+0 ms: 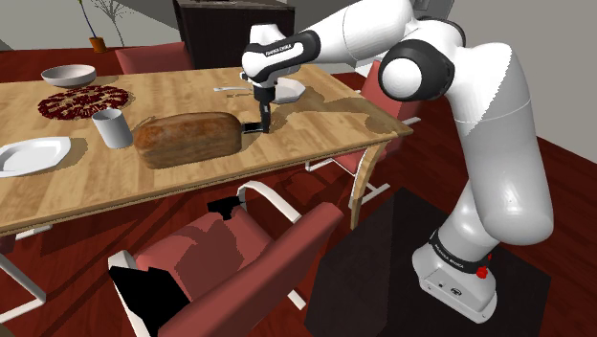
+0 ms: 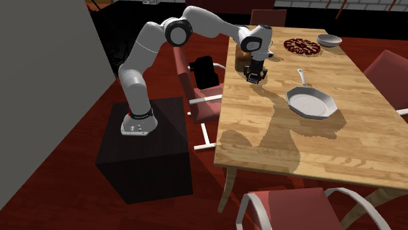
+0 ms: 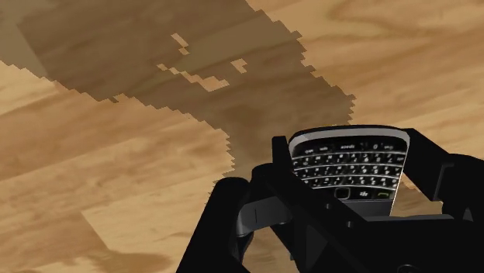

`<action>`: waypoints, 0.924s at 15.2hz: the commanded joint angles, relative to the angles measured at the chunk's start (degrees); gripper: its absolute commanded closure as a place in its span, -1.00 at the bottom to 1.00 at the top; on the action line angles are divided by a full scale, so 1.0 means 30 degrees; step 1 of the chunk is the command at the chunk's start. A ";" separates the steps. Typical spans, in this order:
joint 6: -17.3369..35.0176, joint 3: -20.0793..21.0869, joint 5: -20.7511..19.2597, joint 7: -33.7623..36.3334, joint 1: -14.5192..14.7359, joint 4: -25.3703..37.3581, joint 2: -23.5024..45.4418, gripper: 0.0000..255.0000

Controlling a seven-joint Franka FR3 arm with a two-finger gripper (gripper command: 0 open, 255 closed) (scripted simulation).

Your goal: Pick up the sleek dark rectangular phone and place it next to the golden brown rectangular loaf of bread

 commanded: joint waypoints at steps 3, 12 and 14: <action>0.0003 0.0000 0.0000 0.0000 0.0000 -0.0001 -0.0002 -1.00; -0.2026 -0.0137 -0.0223 0.0166 -0.0050 0.1389 -0.0667 -1.00; -0.2027 -0.0137 -0.0222 0.0166 -0.0050 0.1391 -0.0665 -1.00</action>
